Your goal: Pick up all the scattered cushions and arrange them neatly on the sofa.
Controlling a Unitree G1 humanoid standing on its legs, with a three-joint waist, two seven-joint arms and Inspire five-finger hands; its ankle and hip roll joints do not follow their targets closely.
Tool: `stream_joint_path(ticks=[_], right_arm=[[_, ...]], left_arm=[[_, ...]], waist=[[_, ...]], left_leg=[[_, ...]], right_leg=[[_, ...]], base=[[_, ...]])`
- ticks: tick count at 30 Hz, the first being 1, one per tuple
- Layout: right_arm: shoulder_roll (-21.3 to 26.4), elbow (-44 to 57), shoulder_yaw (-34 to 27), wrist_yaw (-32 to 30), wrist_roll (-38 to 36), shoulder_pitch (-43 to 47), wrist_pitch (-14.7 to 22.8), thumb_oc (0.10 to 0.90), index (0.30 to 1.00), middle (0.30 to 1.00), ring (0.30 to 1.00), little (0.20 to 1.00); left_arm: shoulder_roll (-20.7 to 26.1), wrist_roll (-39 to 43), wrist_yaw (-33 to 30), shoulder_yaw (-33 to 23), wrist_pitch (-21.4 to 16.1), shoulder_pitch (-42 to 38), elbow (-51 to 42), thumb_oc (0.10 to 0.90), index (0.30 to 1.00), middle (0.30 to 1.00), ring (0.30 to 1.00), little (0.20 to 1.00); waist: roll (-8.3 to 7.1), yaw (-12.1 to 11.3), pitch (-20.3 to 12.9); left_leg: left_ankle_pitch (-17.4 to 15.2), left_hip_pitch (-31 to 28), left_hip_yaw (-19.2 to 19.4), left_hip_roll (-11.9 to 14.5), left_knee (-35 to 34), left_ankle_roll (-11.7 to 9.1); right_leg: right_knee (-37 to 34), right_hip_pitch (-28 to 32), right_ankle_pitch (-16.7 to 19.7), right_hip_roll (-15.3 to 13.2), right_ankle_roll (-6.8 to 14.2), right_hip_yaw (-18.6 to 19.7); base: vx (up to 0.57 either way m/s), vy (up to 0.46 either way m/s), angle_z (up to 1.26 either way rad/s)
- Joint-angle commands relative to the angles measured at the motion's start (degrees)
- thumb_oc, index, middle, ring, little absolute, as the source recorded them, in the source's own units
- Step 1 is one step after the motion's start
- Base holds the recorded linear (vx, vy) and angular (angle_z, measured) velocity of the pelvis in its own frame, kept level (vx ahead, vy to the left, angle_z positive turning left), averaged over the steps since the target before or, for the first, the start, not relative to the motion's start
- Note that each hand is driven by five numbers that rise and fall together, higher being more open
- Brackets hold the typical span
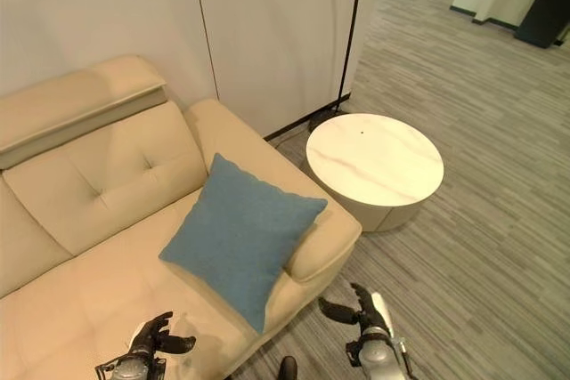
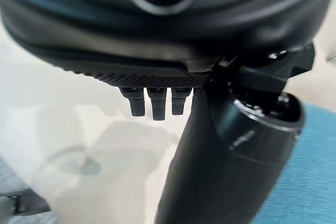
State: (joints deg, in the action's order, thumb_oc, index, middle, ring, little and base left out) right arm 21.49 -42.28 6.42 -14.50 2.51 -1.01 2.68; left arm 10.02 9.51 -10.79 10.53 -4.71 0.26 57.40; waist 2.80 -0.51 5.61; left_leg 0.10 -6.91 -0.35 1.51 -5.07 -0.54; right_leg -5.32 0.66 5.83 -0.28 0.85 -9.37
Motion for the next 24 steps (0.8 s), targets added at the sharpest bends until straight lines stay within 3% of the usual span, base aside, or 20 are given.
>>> stream_joint_path(ticks=[1, 5, 12, 18, 21, 22, 24], right_arm=[[3.24, 5.7, -2.69, -3.51, 3.04, 0.22, 3.72, 0.8, 0.9, 0.9, 0.9, 0.9], [10.91, 17.99, -7.1, -5.01, 7.26, 1.34, 4.33, 0.8, 0.9, 0.9, 0.9, 0.9], [20.21, 25.27, -9.17, -6.31, 7.09, 8.73, 4.85, 0.8, 0.9, 0.9, 0.9, 0.9], [20.75, 24.63, -7.27, -5.66, -0.09, 15.95, 6.51, 0.8, 0.9, 0.9, 0.9, 0.9], [21.12, 19.4, -4.08, -5.0, -5.6, 22.41, 6.85, 0.8, 0.9, 0.9, 0.9, 0.9], [20.55, 16.04, -1.89, -4.93, -8.98, 26.77, 6.96, 0.8, 0.9, 0.9, 0.9, 0.9], [20.61, 13.84, -0.52, -4.78, -9.88, 29.01, 6.8, 0.8, 0.9, 0.9, 0.9, 0.9]], left_arm=[[1.93, 0.42, -1.83, -0.93, -3.17, -2.04, -1.22, 0.8, 0.9, 0.9, 0.9, 0.9], [2.62, -0.31, -1.44, -0.45, -3.41, -0.91, -7.41, 0.8, 0.9, 0.9, 0.9, 0.9], [3.1, 0.0, -0.71, 1.11, -3.54, 0.47, -10.52, 0.8, 0.9, 0.9, 0.9, 0.9], [3.39, 1.58, 0.08, 2.3, -3.52, 1.16, -11.89, 0.8, 0.9, 0.9, 0.9, 0.9], [3.68, 3.86, -0.13, 3.06, -3.8, 0.48, -13.31, 0.8, 0.9, 0.9, 0.9, 0.9], [3.82, 5.78, -0.69, 3.55, -4.11, -0.89, -14.04, 0.8, 0.9, 0.9, 0.9, 0.9], [3.84, 6.34, -0.74, 3.91, -4.19, -1.68, -14.04, 0.8, 0.9, 0.9, 0.9, 0.9]], waist=[[-3.61, 0.99, -2.25], [-3.99, 0.97, -2.35], [-5.43, -0.38, -2.29], [-7.67, -2.5, -1.97], [-9.8, -4.71, -0.66], [-11.22, -6.08, 0.35], [-11.84, -6.65, 0.67]], left_leg=[[-5.02, 1.37, 2.16, -3.68, 1.34, 0.06], [-5.05, 0.78, 1.87, -3.34, 0.87, -0.22], [-4.78, 1.28, 0.9, -2.94, 0.56, -0.93], [-4.48, 2.09, -0.44, -2.69, 0.5, -1.29], [-3.73, 3.75, -1.76, -2.51, 0.88, -1.71], [-3.12, 5.48, -2.9, -2.41, 1.21, -1.94], [-2.8, 6.14, -3.45, -2.3, 1.21, -2.09]], right_leg=[[3.93, 2.57, -7.86, -3.63, 6.41, -0.79], [3.09, 3.33, -7.81, -3.32, 6.38, -1.11], [2.64, 3.25, -7.76, -3.07, 6.45, -2.58], [2.29, 2.98, -7.75, -2.76, 6.25, -3.98], [2.48, 1.98, -7.67, -2.73, 6.06, -5.64], [2.57, 0.8, -7.47, -2.74, 5.93, -6.89], [2.49, 0.4, -7.38, -2.78, 5.88, -7.64]], base=[[0.0, 0.0, 0.0], [0.01, -0.001, 0.04], [0.0, -0.006, 0.03], [-0.02, -0.034, 0.15], [-0.09, -0.079, 0.18], [-0.15, -0.116, 0.35], [-0.09, -0.083, 0.39]])
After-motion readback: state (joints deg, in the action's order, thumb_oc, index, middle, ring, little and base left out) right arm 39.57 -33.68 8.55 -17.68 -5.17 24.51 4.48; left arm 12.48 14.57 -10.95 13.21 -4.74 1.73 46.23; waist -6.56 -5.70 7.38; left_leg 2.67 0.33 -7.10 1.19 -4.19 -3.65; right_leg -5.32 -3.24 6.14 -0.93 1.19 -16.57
